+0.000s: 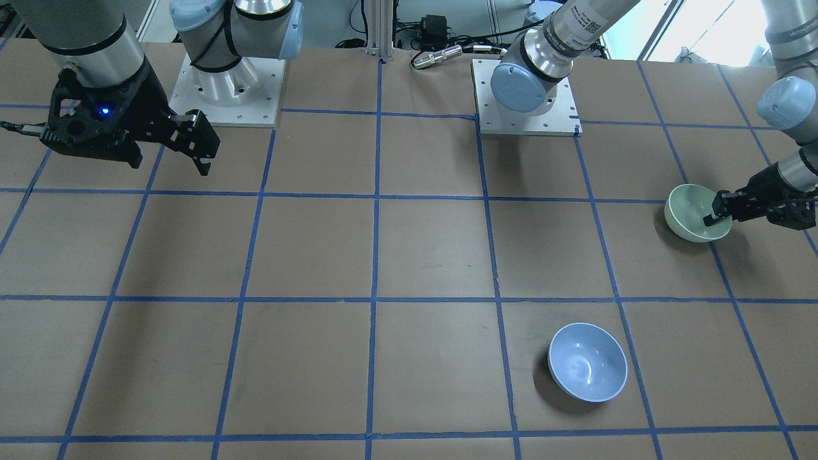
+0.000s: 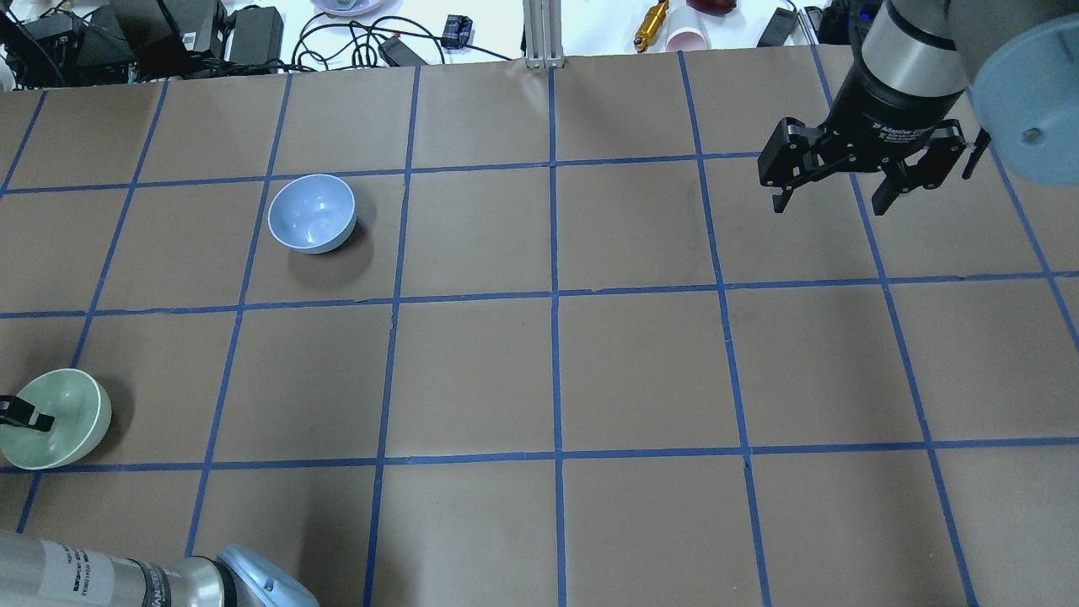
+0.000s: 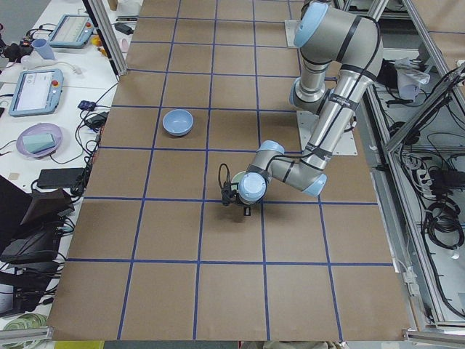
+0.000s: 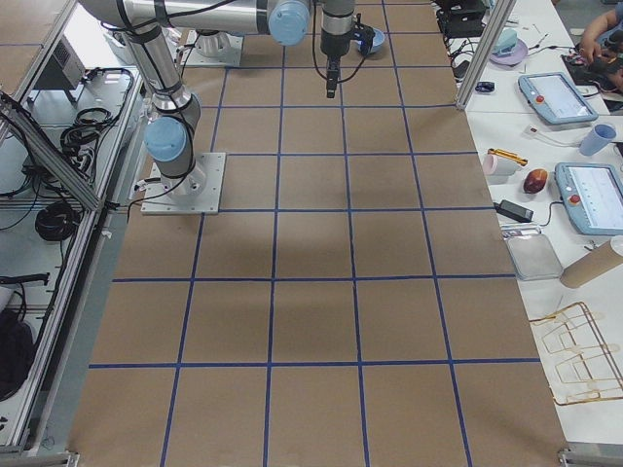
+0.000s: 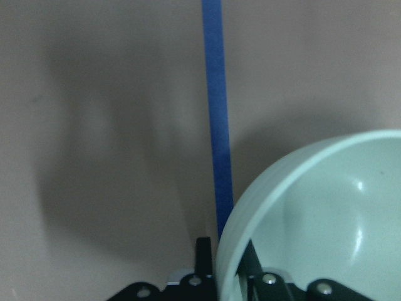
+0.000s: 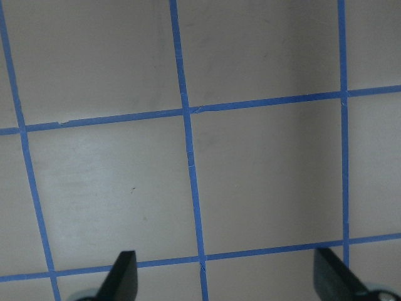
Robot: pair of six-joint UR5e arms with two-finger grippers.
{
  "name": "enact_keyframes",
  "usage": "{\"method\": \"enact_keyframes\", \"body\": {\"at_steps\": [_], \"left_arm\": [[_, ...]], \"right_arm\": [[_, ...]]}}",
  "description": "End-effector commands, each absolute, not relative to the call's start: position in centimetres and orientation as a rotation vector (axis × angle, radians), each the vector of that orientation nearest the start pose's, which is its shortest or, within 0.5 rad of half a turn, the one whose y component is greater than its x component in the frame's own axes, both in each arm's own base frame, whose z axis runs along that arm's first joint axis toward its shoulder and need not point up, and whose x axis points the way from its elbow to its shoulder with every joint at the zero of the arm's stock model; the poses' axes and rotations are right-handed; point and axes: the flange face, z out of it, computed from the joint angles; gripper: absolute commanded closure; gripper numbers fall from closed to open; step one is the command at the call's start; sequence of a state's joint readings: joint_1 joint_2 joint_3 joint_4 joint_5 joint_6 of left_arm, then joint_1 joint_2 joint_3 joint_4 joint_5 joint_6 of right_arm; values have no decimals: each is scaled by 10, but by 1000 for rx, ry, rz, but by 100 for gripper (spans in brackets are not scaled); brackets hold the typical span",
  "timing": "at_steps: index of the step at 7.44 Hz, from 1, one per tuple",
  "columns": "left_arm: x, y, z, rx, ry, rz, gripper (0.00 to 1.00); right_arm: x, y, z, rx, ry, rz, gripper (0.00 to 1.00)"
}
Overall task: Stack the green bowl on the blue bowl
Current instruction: 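Close the left gripper on the green bowl's rim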
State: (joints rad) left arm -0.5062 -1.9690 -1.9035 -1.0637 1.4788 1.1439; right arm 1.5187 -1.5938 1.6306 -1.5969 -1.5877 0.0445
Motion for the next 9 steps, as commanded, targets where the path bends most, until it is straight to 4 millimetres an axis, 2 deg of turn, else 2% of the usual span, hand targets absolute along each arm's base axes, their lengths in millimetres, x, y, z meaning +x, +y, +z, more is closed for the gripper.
{"method": "enact_keyframes", "body": {"at_steps": [1,6,9], "left_arm": [[396,-382,173,115,3382,33,100],[397,-383,175,115,3379,28,100],[397,-387,194,123,3352,-3,100]], "right_arm": [[106,-487,472,152,3155,17,0],[106,-487,472,152,3155,17,0],[106,-487,472,152,3155,17,0]]}}
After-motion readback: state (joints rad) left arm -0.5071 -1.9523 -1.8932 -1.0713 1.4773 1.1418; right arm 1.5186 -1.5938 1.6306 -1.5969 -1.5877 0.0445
